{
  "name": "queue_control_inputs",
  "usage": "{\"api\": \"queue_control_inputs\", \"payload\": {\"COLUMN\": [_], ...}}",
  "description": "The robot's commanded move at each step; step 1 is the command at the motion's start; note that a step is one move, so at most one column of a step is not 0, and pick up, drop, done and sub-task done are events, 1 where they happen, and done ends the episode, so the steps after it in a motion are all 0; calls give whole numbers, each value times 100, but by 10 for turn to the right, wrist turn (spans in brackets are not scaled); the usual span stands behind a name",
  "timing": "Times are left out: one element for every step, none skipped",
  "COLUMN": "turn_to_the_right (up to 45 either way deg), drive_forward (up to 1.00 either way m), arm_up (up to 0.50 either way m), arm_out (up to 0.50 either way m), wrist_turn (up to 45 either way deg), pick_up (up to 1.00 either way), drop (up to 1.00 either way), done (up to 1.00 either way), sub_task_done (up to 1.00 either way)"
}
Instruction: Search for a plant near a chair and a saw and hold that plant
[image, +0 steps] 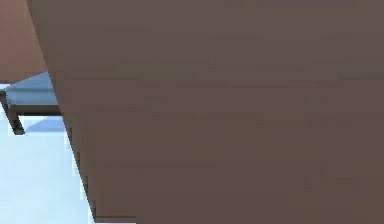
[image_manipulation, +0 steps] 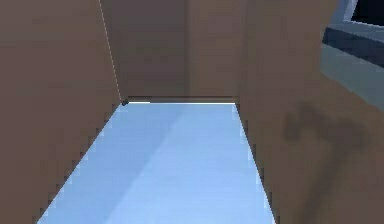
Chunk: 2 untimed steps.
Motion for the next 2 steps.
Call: {"api": "queue_control_inputs", "payload": {"turn_to_the_right": [-450, -240], "drive_forward": [0, 0], "arm_up": [0, 0], "arm_out": [0, 0], "wrist_turn": [0, 0], "pick_up": [0, 0], "drop": [0, 0], "done": [0, 0], "sub_task_done": [0, 0]}}
